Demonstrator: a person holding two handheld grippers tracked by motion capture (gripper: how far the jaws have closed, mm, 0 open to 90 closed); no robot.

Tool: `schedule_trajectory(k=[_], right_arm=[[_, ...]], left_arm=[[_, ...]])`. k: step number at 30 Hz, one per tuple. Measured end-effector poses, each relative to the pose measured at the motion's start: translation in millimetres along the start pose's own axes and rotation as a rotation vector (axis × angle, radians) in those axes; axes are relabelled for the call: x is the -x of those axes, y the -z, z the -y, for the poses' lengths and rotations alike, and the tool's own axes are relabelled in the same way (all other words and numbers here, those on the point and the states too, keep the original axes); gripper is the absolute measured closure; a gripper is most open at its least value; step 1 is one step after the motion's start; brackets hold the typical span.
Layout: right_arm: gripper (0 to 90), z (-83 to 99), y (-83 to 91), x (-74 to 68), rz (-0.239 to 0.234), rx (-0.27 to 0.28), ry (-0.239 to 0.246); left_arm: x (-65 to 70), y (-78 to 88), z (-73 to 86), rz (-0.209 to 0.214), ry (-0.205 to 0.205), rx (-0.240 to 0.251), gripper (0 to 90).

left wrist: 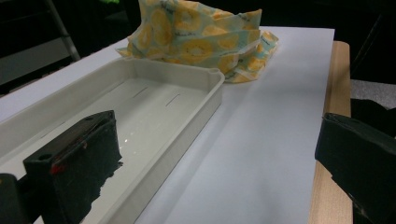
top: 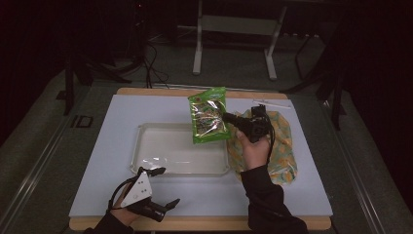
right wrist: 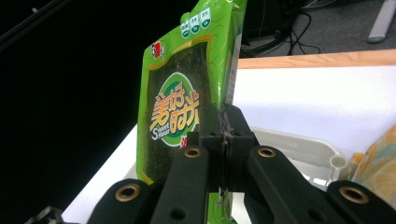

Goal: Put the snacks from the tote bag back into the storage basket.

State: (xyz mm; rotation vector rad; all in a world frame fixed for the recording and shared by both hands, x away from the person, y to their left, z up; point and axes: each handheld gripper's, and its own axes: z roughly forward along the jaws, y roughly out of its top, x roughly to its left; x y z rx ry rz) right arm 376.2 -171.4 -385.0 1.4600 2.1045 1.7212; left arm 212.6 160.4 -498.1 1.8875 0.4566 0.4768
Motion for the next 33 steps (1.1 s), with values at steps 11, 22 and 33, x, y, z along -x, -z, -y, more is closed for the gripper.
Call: schedule_trajectory(k=[11,22,33], right_arm=[[88.9,19.7,-14.9,14.2,0.016,-0.018,-0.056],[88.9,50.3,-32.5,20.7,0.022,-0.055,-0.118],[88.8,79.2,-42.3,25.8,0.048,-0.069,-0.159]], left_arm=[[0.2,0.3,-0.5,0.001,-0.007,0.000,0.4],[0.4,0.1,-0.9,0.002,-0.012,-0.001,0.4],[1.3,0.2,-1.1,0.003,-0.017,-0.001,0.4]])
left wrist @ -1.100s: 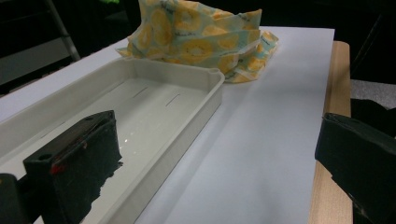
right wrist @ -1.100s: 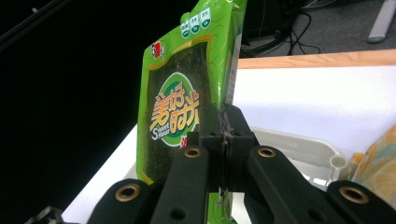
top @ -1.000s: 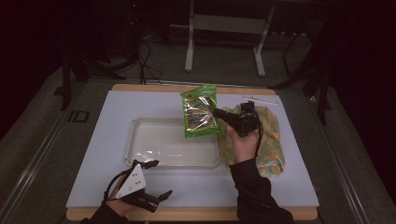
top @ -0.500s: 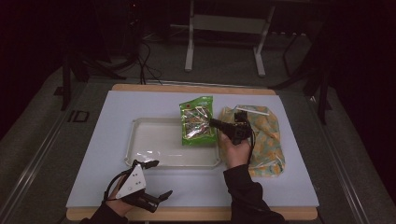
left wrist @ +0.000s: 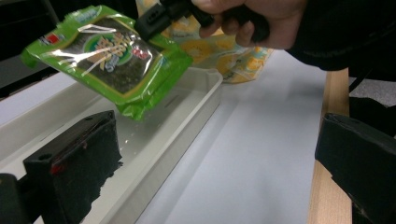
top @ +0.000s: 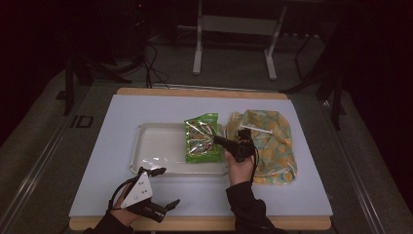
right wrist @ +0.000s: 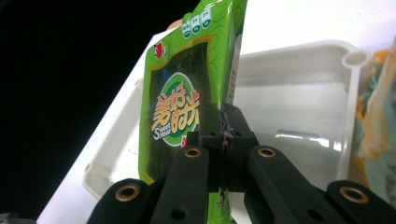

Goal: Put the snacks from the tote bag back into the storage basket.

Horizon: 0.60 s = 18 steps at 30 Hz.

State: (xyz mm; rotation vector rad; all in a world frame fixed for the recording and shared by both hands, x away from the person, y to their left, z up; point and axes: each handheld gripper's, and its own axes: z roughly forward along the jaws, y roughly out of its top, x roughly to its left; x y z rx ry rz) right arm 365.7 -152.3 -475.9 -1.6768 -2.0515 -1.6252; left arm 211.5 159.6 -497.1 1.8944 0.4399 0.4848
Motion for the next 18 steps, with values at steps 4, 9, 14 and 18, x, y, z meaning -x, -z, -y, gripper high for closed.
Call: schedule_trajectory(k=[4,9,14,18], right_arm=[[88.8,8.3,-3.3,3.0,0.007,-0.012,-0.009],[88.8,19.6,-7.8,6.5,0.014,-0.038,-0.022],[88.8,26.6,-7.4,8.5,0.025,-0.042,-0.029],[88.8,30.0,-8.1,10.0,0.034,-0.043,-0.018]], left_arm=[[0.1,-0.2,-0.1,0.000,-0.001,-0.001,0.4],[0.0,-0.7,0.1,-0.001,-0.001,-0.002,0.4],[-0.1,-1.0,0.1,-0.001,0.000,-0.002,0.5],[0.1,-1.2,0.0,-0.001,-0.002,-0.004,0.4]])
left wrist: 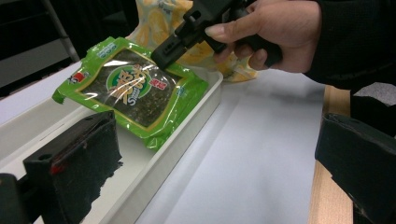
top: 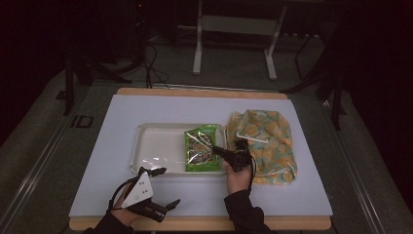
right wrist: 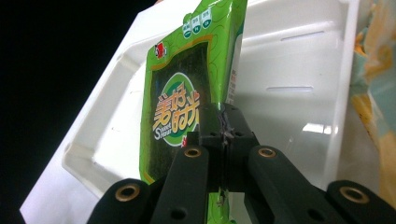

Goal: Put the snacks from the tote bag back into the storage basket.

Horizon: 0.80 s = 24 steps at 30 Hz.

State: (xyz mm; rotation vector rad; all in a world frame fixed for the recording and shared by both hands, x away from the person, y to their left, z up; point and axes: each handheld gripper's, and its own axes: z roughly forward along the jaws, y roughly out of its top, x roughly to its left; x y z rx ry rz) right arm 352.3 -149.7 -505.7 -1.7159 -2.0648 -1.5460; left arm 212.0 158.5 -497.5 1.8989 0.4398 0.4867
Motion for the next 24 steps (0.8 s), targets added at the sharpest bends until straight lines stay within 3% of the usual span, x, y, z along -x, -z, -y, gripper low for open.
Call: schedule_trajectory(k=[9,24], right_arm=[[88.7,5.1,-1.8,3.0,0.002,-0.023,-0.022],[88.0,11.6,-5.4,6.8,0.052,-0.074,0.005]], left_arm=[[0.6,-0.6,-0.2,-0.001,-0.006,-0.001,0.4],[0.2,-1.1,-0.7,0.001,-0.004,-0.001,0.4]])
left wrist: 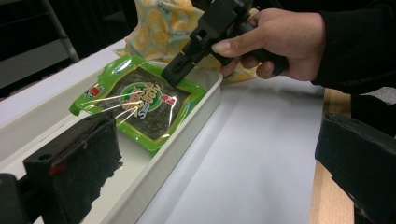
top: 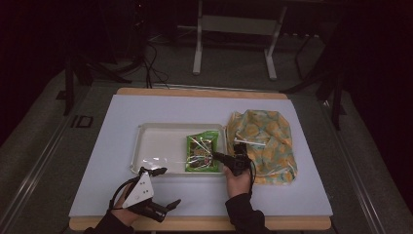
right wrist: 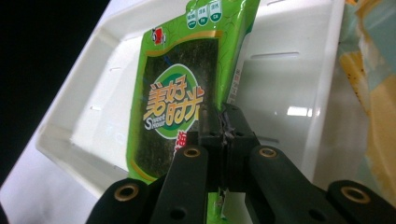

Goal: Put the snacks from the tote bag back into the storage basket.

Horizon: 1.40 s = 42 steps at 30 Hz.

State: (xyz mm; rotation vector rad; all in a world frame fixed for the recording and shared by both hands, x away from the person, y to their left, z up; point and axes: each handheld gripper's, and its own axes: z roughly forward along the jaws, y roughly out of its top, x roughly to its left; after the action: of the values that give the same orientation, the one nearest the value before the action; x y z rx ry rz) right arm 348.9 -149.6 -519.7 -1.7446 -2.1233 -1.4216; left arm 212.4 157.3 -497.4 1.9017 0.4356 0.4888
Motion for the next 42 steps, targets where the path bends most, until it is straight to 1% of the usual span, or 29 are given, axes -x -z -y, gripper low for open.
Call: schedule_trajectory(k=[5,8,14,17,21,23,25,26,29,33,35,39,42], right_arm=[[86.8,-0.1,-1.9,0.5,0.020,-0.012,0.015],[85.3,-0.1,-3.7,-1.2,0.043,-0.025,0.043],[81.7,-0.8,-6.9,-0.4,0.066,-0.043,0.065],[79.9,-1.8,-8.0,-2.3,0.084,-0.055,0.094],[78.2,-3.2,-9.8,-5.7,0.116,-0.068,0.146],[76.5,-3.9,-10.2,-6.7,0.126,-0.071,0.161],[75.0,-6.0,-9.0,-6.9,0.123,-0.071,0.163],[74.7,-7.0,-7.9,-7.4,0.125,-0.066,0.164],[73.0,-10.7,-3.2,-7.9,0.111,-0.048,0.157],[71.6,-18.1,4.7,-13.6,0.112,-0.023,0.182],[70.5,-21.1,6.5,-16.0,0.100,-0.025,0.187],[67.2,-26.6,8.9,-21.5,0.096,-0.033,0.219],[65.4,-30.2,9.8,-23.8,0.089,-0.042,0.229]], left_arm=[[0.0,0.1,-0.1,0.004,0.000,0.000,0.4],[-0.1,0.5,-0.3,0.004,0.001,0.003,0.4],[-0.2,0.2,-0.3,0.006,0.000,0.001,0.4],[-0.2,0.1,-0.3,0.005,0.000,0.001,0.5],[-0.2,0.2,-0.4,0.004,0.000,0.001,0.4],[-0.3,0.3,-0.4,0.004,0.000,0.002,0.4],[-0.3,0.3,-0.4,0.004,0.000,0.001,0.4],[-0.3,0.3,-0.4,0.005,0.000,0.001,0.4],[-0.6,0.1,-0.3,0.004,0.002,0.001,0.4],[-0.6,0.1,-0.3,0.004,0.002,0.001,0.4],[-0.5,0.1,-0.4,0.005,0.002,0.001,0.5],[-0.7,0.1,-0.3,0.003,0.003,0.001,0.4],[-0.6,0.0,-0.3,0.004,0.003,0.000,0.4]])
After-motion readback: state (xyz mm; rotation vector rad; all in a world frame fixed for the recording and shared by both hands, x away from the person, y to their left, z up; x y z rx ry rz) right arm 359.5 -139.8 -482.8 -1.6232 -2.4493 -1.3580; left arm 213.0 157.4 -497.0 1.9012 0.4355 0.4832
